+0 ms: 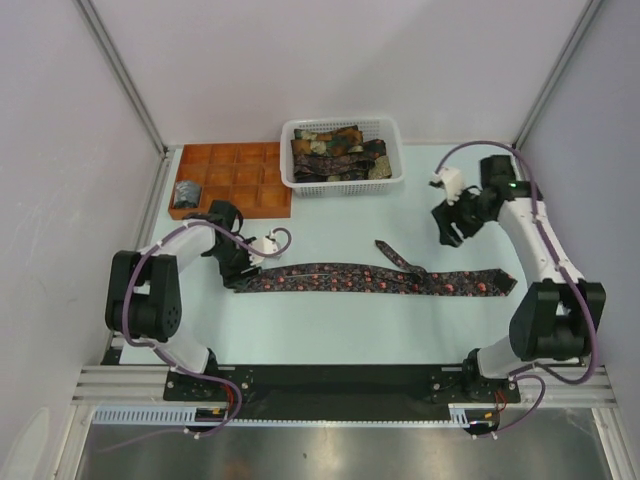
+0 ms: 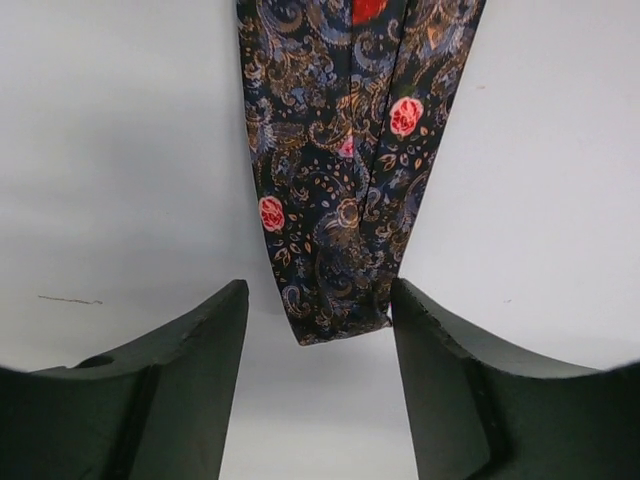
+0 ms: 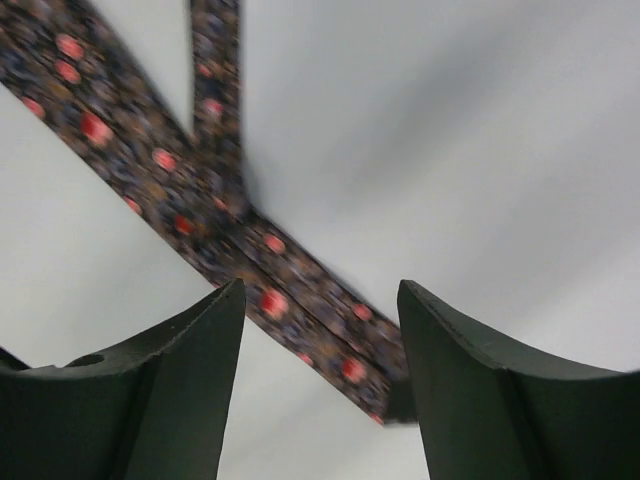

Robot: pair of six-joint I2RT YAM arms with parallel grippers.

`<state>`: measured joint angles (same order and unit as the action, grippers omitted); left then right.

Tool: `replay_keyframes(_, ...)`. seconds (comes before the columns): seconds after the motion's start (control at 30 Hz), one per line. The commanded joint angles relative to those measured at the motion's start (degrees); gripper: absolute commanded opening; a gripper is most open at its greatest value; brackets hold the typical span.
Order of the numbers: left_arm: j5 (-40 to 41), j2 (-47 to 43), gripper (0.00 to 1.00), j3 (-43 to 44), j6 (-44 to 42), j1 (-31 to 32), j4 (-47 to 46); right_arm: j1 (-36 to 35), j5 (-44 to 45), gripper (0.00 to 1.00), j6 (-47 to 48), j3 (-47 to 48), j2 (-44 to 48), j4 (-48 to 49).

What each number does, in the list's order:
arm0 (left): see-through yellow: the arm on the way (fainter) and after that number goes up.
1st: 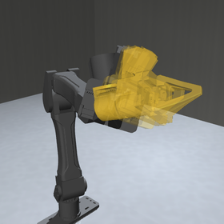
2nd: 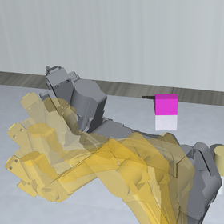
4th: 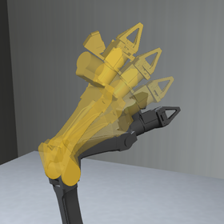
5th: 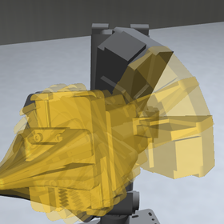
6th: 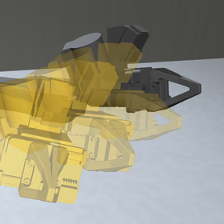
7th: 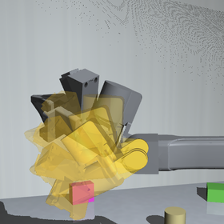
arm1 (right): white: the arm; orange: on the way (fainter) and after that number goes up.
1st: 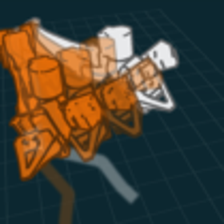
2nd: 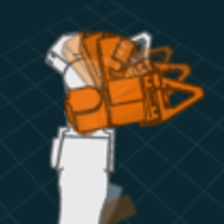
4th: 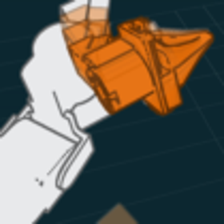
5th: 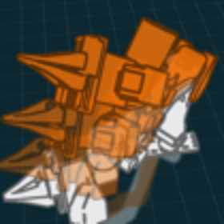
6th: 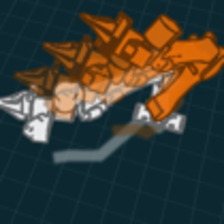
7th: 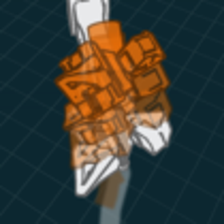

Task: Roll the ties
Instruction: Flatten out the tie at the center of the board.

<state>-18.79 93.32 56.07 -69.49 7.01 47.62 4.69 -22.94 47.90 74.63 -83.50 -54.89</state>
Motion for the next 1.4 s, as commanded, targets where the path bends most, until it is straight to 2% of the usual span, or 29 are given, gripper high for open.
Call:
replay_keyframes(0.0,-4.15,-4.01,0.66,1.06,2.69,0.03,-0.94,-10.56,1.13,0.65,-19.67,0.61,-4.73,8.63)
replay_keyframes(0.17,-4.50,-6.04,0.69,-1.31,5.07,0.03,-3.40,-20.32,8.95,0.63,-27.93,-0.10,-11.93,19.46)
replay_keyframes(0.3,-3.80,-7.27,0.71,-2.63,5.95,0.03,-4.28,-25.95,14.31,0.64,-29.26,0.78,-17.11,25.96)
replay_keyframes(0.57,-2.48,-8.68,0.73,-3.69,6.30,0.03,-5.51,-31.14,17.66,0.63,-30.41,3.59,-25.91,28.61)
replay_keyframes(0.7,-2.22,-9.03,0.74,-3.69,6.39,0.03,-5.69,-31.58,19.68,0.54,-30.15,3.24,-27.76,30.19)
replay_keyframes(0.8,-2.31,-8.86,0.73,-3.87,6.39,-0.06,-5.87,-31.50,20.92,0.39,-30.76,3.85,-28.47,30.37)
replay_keyframes(0.87,-2.13,-8.86,0.73,-3.95,6.13,0.03,-5.78,-31.41,20.74,0.28,-30.76,4.03,-26.98,29.33)
replay_keyframes(0.9,-2.13,-8.86,0.73,-4.04,6.04,-0.06,-5.87,-31.32,20.83,0.17,-30.67,4.03,-26.10,28.62)
replay_keyframes(0.97,-2.22,-8.94,0.73,-3.87,5.78,0.03,-5.78,-29.92,19.25,0.04,-30.85,4.12,-22.34,24.69)
replay_keyframes(1.0,-2.05,-8.94,0.73,-3.69,5.69,0.03,-5.87,-29.22,16.90,0.00,-31.11,3.42,-20.66,23.35)
replay_keyframes(1.13,-2.75,-8.59,0.71,-2.99,4.64,-0.06,-5.34,-23.16,10.56,0.00,-30.42,-2.37,-9.86,16.67)
replay_keyframes(1.3,-4.06,-7.36,0.70,-2.28,3.40,0.03,-4.55,-15.07,9.06,0.01,-27.60,-10.64,0.34,10.60)
replay_keyframes(1.37,-4.15,-6.66,0.70,-2.02,2.96,0.03,-4.55,-12.35,8.62,0.11,-27.16,-13.19,1.41,9.11)
